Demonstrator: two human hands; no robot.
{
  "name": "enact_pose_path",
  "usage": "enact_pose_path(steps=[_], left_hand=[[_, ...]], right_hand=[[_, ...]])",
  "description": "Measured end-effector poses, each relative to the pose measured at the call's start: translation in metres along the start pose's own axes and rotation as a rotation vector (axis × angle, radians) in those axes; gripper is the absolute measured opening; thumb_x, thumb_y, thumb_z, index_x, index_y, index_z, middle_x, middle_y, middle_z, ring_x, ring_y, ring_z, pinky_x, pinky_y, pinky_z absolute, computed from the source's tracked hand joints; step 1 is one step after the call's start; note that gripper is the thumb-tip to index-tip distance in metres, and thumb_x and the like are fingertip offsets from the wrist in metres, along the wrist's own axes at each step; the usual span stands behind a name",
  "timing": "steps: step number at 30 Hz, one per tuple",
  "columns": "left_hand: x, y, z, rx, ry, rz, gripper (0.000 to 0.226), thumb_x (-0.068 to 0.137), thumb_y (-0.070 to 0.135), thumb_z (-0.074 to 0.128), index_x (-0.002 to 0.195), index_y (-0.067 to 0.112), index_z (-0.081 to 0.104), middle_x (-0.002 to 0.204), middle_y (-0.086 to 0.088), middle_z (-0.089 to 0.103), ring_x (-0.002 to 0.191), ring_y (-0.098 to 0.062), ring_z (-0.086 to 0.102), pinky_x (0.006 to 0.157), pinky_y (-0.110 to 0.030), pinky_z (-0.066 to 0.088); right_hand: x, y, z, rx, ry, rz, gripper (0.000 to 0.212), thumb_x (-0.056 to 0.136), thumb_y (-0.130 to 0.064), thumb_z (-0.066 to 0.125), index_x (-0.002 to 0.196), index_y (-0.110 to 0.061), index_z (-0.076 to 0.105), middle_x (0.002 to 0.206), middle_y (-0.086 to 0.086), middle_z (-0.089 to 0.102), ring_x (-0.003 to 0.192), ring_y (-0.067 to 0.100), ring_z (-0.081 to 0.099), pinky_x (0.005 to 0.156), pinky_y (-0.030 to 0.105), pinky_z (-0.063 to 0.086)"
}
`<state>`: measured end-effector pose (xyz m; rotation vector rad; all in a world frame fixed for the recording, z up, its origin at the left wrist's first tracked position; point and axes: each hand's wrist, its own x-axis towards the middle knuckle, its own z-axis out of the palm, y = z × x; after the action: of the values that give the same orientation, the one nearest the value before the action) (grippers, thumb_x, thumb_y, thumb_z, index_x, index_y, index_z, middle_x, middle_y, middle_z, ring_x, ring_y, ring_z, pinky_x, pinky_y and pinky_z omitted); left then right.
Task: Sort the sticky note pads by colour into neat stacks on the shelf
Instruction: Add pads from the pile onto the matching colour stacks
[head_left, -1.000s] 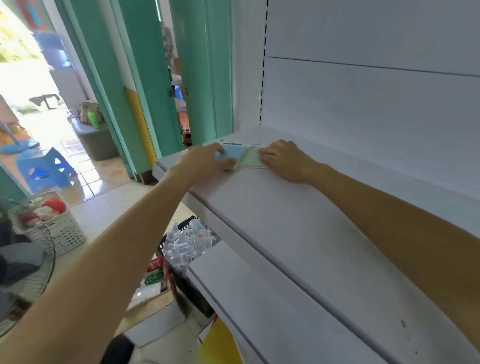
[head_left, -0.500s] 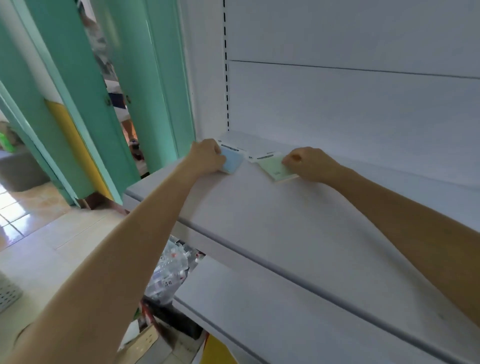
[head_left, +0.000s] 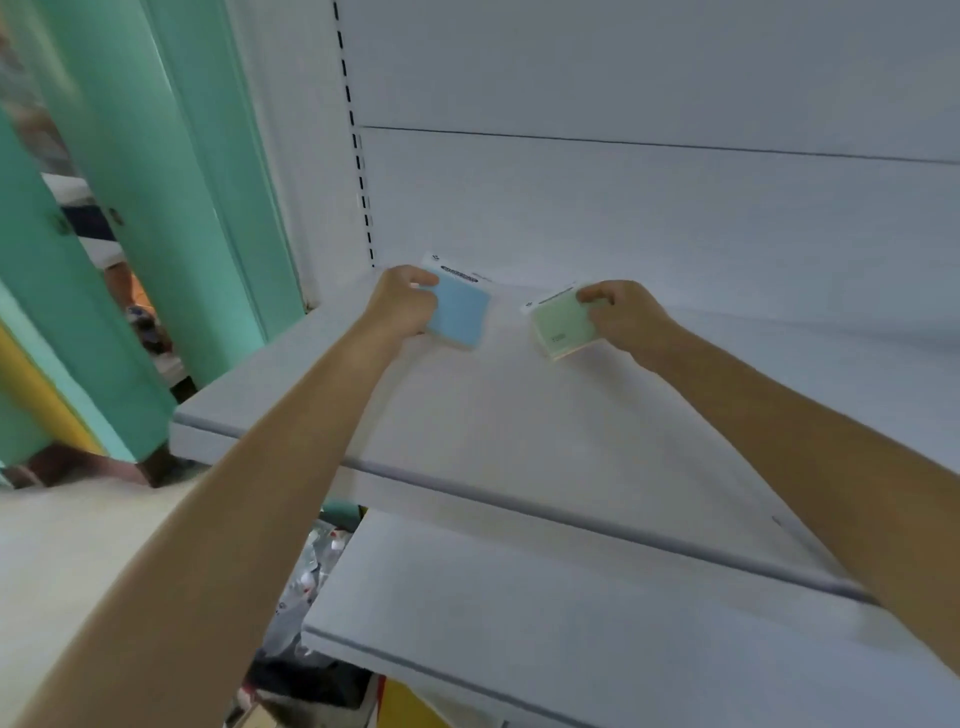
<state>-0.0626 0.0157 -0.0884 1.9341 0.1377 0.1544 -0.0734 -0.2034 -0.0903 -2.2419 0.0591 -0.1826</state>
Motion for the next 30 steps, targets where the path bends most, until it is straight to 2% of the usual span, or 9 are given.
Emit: enact_pose_path(steps=[2, 4, 6, 9, 12, 15, 18, 24, 30], left_hand=[[-0.002, 0.007, 0.022, 0.012, -0.034, 0.035, 0.043, 0.086, -0.006, 0.038, 0.125, 0.004, 0.052, 0.125, -0.021, 0.052, 0.110, -0.032, 0.054, 0.082, -0.032, 0.046], [-0.008, 0.015, 0.047, 0.021, -0.096, 0.062, 0.045, 0.086, -0.005, 0.039, 0.128, 0.006, 0.051, 0.132, -0.022, 0.050, 0.120, -0.034, 0.051, 0.095, -0.036, 0.045], [-0.014, 0.027, 0.073, 0.009, -0.160, 0.094, 0.046, 0.086, -0.005, 0.039, 0.130, 0.006, 0.049, 0.132, -0.022, 0.050, 0.117, -0.033, 0.053, 0.093, -0.034, 0.045], [-0.033, 0.049, 0.117, -0.019, -0.238, 0.162, 0.049, 0.085, -0.006, 0.040, 0.131, 0.007, 0.048, 0.132, -0.023, 0.051, 0.102, -0.026, 0.054, 0.080, -0.028, 0.042], [-0.063, 0.075, 0.167, -0.084, -0.304, 0.200, 0.051, 0.084, -0.006, 0.041, 0.133, 0.009, 0.047, 0.132, -0.022, 0.051, 0.099, -0.024, 0.053, 0.074, -0.030, 0.046], [-0.098, 0.099, 0.213, -0.136, -0.359, 0.230, 0.053, 0.083, -0.005, 0.042, 0.134, 0.010, 0.046, 0.134, -0.022, 0.050, 0.117, -0.033, 0.054, 0.086, -0.033, 0.048], [-0.134, 0.120, 0.257, -0.163, -0.397, 0.256, 0.053, 0.082, -0.004, 0.045, 0.133, 0.009, 0.045, 0.133, -0.025, 0.050, 0.122, -0.035, 0.052, 0.101, -0.044, 0.047], [-0.195, 0.147, 0.343, -0.120, -0.454, 0.281, 0.054, 0.082, -0.003, 0.046, 0.134, 0.009, 0.044, 0.132, -0.024, 0.051, 0.120, -0.034, 0.053, 0.101, -0.042, 0.047], [-0.216, 0.161, 0.389, -0.079, -0.432, 0.257, 0.053, 0.083, -0.004, 0.045, 0.135, 0.009, 0.043, 0.132, -0.022, 0.051, 0.120, -0.034, 0.052, 0.098, -0.038, 0.046]], right_hand=[[-0.012, 0.016, -0.021, 0.021, 0.049, 0.036, 0.040, 0.089, 0.002, 0.041, 0.126, -0.005, 0.053, 0.107, 0.008, 0.048, 0.094, 0.017, 0.043, 0.056, 0.010, 0.037], [-0.027, 0.033, -0.044, -0.003, 0.125, 0.045, 0.043, 0.087, 0.002, 0.044, 0.127, -0.009, 0.054, 0.121, 0.011, 0.053, 0.098, 0.015, 0.044, 0.071, 0.014, 0.039], [-0.044, 0.050, -0.069, -0.006, 0.202, 0.056, 0.045, 0.086, 0.002, 0.046, 0.128, -0.012, 0.053, 0.134, 0.008, 0.051, 0.101, 0.012, 0.043, 0.081, 0.019, 0.035], [-0.069, 0.078, -0.109, 0.020, 0.315, 0.103, 0.046, 0.085, 0.003, 0.045, 0.128, -0.013, 0.052, 0.136, 0.008, 0.051, 0.100, 0.012, 0.043, 0.071, 0.016, 0.038], [-0.094, 0.112, -0.156, 0.037, 0.427, 0.145, 0.046, 0.085, 0.004, 0.044, 0.128, -0.012, 0.052, 0.136, 0.009, 0.051, 0.099, 0.012, 0.043, 0.071, 0.016, 0.038], [-0.119, 0.142, -0.202, 0.069, 0.521, 0.184, 0.047, 0.085, 0.004, 0.044, 0.128, -0.013, 0.052, 0.136, 0.009, 0.051, 0.099, 0.012, 0.043, 0.066, 0.010, 0.039], [-0.146, 0.171, -0.246, 0.081, 0.569, 0.192, 0.048, 0.085, 0.005, 0.043, 0.129, -0.012, 0.052, 0.137, 0.009, 0.049, 0.101, 0.013, 0.044, 0.079, 0.015, 0.038], [-0.196, 0.230, -0.322, 0.100, 0.580, 0.219, 0.048, 0.086, 0.005, 0.042, 0.129, -0.013, 0.051, 0.137, 0.008, 0.048, 0.089, 0.017, 0.046, 0.049, 0.001, 0.036], [-0.213, 0.268, -0.370, 0.127, 0.593, 0.244, 0.048, 0.086, 0.007, 0.043, 0.130, -0.011, 0.051, 0.138, 0.009, 0.047, 0.096, 0.016, 0.047, 0.085, 0.023, 0.039]])
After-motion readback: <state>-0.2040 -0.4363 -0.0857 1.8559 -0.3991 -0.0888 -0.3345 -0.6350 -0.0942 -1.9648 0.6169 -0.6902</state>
